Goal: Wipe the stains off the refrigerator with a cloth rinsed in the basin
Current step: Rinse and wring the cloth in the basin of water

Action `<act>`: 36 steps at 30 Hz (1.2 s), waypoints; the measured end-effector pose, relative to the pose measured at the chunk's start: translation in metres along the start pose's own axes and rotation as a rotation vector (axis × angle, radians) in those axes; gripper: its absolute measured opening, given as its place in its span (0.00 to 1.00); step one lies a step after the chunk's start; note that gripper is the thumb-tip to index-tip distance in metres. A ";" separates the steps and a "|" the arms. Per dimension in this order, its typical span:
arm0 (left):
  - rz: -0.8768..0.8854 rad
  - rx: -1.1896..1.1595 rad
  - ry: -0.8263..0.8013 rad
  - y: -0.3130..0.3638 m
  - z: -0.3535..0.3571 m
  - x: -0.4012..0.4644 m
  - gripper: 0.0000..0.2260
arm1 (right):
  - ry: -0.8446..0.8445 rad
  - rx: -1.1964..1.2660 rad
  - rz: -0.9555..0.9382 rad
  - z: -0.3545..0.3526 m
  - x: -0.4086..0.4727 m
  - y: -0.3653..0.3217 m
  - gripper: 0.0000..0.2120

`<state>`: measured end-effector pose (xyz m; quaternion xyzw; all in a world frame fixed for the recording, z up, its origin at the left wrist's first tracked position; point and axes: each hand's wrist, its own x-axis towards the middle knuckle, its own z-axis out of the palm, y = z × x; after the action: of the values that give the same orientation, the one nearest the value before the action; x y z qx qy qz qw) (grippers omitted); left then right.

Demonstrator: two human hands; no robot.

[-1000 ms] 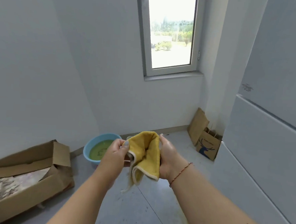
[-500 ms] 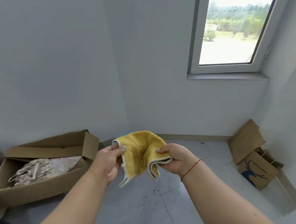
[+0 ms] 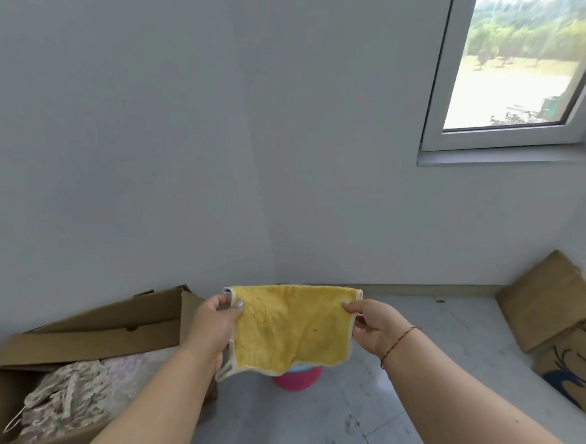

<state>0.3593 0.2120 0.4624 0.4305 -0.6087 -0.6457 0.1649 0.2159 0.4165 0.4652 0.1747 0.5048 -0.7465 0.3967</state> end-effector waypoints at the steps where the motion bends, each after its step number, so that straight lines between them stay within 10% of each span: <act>1: -0.014 -0.014 -0.004 0.003 0.001 0.009 0.09 | 0.023 -0.046 -0.008 0.003 0.011 0.001 0.02; 9: -0.030 0.161 -0.001 -0.005 0.013 0.141 0.14 | 0.257 -0.763 -0.152 0.026 0.150 -0.025 0.14; 13: -0.188 0.020 0.014 -0.013 0.032 0.215 0.02 | 0.221 -0.589 -0.076 0.032 0.230 -0.040 0.06; 21: -0.322 -0.173 -0.070 -0.082 0.069 0.339 0.14 | 0.221 -0.533 -0.077 0.027 0.356 -0.022 0.04; 29: 0.111 1.068 -0.460 -0.251 0.082 0.458 0.10 | 0.205 -1.741 -0.176 -0.019 0.512 0.081 0.17; 36: -0.002 1.444 -0.698 -0.371 0.118 0.531 0.31 | -0.009 -1.988 -0.300 -0.047 0.637 0.183 0.30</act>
<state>0.0806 -0.0275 -0.0832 0.2047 -0.8922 -0.1898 -0.3550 -0.0475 0.1616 -0.0892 -0.3041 0.9142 -0.0292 0.2661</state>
